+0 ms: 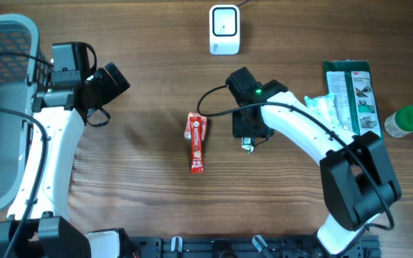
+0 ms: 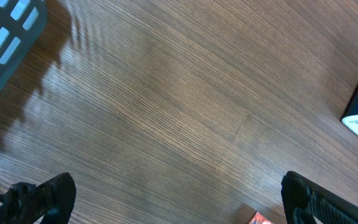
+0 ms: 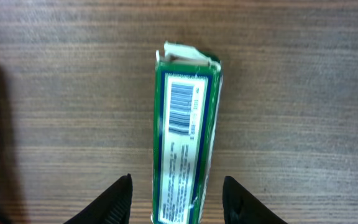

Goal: Scan the item barcode

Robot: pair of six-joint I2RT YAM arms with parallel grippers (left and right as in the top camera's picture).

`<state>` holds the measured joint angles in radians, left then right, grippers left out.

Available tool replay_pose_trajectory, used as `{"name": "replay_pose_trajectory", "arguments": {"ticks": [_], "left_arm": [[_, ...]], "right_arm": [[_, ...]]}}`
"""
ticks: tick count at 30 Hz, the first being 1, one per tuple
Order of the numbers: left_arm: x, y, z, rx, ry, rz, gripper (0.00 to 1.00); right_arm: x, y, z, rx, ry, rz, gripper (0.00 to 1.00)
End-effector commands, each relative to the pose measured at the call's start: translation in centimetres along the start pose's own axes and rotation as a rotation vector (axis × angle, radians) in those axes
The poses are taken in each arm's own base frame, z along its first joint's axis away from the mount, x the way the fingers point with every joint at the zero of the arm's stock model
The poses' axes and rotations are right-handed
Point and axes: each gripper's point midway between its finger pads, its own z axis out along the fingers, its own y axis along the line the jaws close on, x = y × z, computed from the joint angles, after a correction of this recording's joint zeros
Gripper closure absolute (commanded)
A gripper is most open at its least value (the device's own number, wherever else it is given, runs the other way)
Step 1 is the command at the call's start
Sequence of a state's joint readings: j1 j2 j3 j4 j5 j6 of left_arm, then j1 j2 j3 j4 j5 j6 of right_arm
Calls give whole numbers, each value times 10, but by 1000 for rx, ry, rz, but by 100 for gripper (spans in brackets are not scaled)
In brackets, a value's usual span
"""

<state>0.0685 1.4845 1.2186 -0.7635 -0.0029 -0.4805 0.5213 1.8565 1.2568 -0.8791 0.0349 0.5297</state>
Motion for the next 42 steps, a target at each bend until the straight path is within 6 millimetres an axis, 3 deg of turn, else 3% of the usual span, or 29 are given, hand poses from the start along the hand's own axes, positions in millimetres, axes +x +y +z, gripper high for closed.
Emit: {"name": "replay_pose_trajectory", "arguments": {"ticks": [1, 4, 6, 9, 18, 22, 29, 37, 42], "left_arm": [[-5, 1, -5, -2, -21, -3, 0], [-5, 1, -5, -2, -21, -2, 0], [-5, 1, -5, -2, -21, -3, 0], [-5, 1, -5, -2, -21, -2, 0], [-5, 1, -5, -2, -21, -2, 0], [-5, 1, -5, -2, -21, -2, 0], [-5, 1, -5, -2, -21, -2, 0], [-5, 1, -5, -2, -21, -3, 0], [-5, 1, -5, -2, -21, -2, 0]], "right_arm": [[-20, -16, -19, -21, -82, 54, 50], [-29, -31, -21, -33, -85, 95, 51], [-29, -36, -19, -73, -58, 77, 57], [-26, -40, -18, -116, -17, 90, 96], [-2, -40, 2, -101, 35, 113, 96], [0, -16, 12, -210, 20, 75, 96], [-5, 22, 3, -371, -2, 10, 95], [-13, 45, -1, -411, -71, -47, 89], [-19, 48, -3, -425, -92, -26, 83]]}}
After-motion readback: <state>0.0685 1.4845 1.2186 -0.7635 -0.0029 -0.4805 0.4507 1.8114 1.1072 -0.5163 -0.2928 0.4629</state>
